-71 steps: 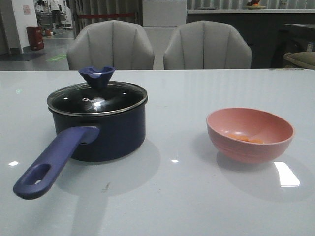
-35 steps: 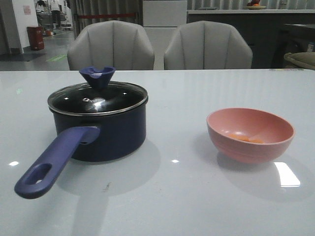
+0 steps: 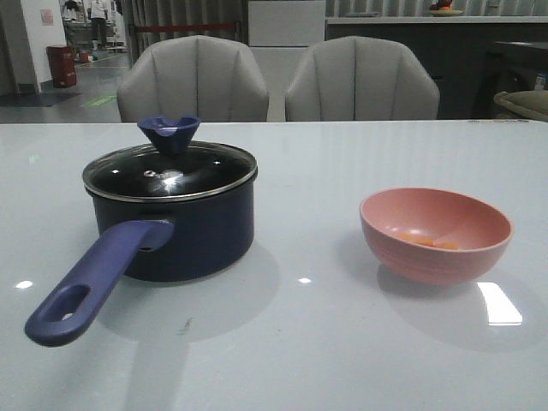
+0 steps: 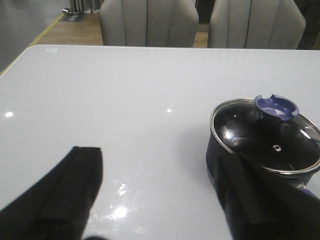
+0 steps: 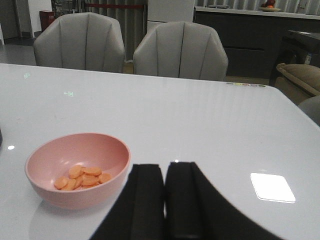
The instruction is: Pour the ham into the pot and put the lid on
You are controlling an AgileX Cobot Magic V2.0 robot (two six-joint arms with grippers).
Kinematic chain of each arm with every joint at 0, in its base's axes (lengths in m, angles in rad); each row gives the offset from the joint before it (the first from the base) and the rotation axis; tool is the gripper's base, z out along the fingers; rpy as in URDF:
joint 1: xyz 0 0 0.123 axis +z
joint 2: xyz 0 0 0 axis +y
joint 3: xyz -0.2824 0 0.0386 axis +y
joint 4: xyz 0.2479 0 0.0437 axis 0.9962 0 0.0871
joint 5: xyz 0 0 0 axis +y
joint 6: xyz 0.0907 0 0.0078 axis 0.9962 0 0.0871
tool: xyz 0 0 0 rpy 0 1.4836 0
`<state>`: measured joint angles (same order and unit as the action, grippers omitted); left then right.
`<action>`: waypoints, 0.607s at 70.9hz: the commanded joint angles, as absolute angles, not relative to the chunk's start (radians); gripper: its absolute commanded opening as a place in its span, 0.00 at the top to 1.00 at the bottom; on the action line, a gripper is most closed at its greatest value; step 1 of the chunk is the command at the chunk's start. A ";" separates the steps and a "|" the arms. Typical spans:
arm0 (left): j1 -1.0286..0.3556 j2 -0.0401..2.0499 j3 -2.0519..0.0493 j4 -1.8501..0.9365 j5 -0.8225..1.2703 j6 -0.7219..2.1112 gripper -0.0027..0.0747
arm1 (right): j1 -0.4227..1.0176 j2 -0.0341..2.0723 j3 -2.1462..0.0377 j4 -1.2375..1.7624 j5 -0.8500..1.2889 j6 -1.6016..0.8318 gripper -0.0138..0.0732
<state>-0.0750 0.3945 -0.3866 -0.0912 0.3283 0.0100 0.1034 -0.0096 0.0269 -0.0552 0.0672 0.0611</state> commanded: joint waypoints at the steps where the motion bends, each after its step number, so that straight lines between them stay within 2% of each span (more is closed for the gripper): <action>1: -0.073 0.448 -0.453 -0.100 0.285 0.010 0.14 | 0.098 -0.030 0.022 -0.065 -0.005 0.060 0.65; 21: -0.073 0.751 -0.771 -0.134 0.563 0.010 0.14 | 0.098 -0.030 0.022 -0.065 -0.005 0.060 0.65; 30: -0.083 0.894 -0.914 -0.191 0.620 0.010 0.14 | 0.098 -0.030 0.022 -0.065 -0.005 0.060 0.65; 43: -0.205 1.111 -1.067 -0.206 0.638 0.010 0.14 | 0.098 -0.030 0.022 -0.065 -0.005 0.060 0.65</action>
<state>-0.1353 1.0276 -0.9669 -0.1777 0.6753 0.0100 0.1034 -0.0096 0.0269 -0.0552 0.0729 0.0611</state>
